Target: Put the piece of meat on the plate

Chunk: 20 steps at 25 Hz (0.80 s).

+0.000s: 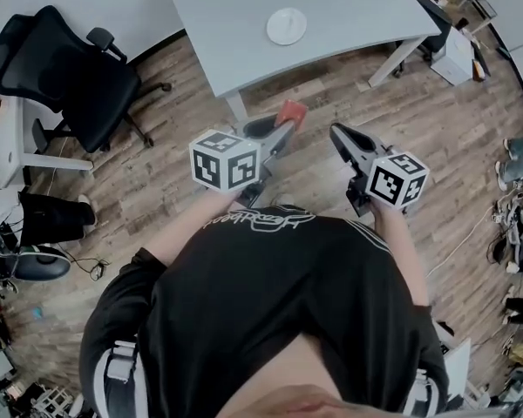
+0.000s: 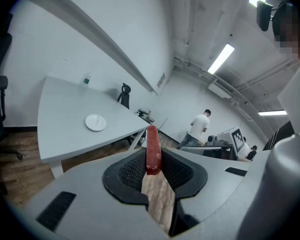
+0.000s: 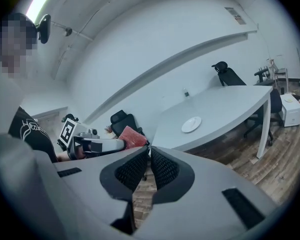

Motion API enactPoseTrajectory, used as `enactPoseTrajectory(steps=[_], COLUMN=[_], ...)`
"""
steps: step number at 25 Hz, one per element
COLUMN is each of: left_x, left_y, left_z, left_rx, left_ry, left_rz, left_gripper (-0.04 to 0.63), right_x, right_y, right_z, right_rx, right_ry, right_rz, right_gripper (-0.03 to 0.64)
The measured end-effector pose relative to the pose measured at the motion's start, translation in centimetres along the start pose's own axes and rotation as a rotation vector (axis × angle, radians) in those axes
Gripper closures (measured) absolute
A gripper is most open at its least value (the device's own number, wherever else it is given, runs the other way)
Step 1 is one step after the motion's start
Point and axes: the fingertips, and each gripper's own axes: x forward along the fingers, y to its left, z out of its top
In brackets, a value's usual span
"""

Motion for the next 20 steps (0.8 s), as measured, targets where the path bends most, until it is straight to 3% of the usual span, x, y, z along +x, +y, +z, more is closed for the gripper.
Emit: enactPoseTrajectory(steps=[9,20], left_x=[2.0,4.6], left_y=[3.2,5.0], left_z=[3.4,5.1], left_rx=[0.004,0.008], left_ry=[-0.050,-0.065], left_rz=[-0.006,0.048], left_gripper=[0.505,0.505], right_x=[2.7,6.1], right_y=[-2.2,-4.8], right_z=[3.2,5.0], right_rx=[-0.053,-0.084], right_ry=[-0.012,0.006], right_rz=[-0.021,0.063], right_gripper=[0.595,0.595])
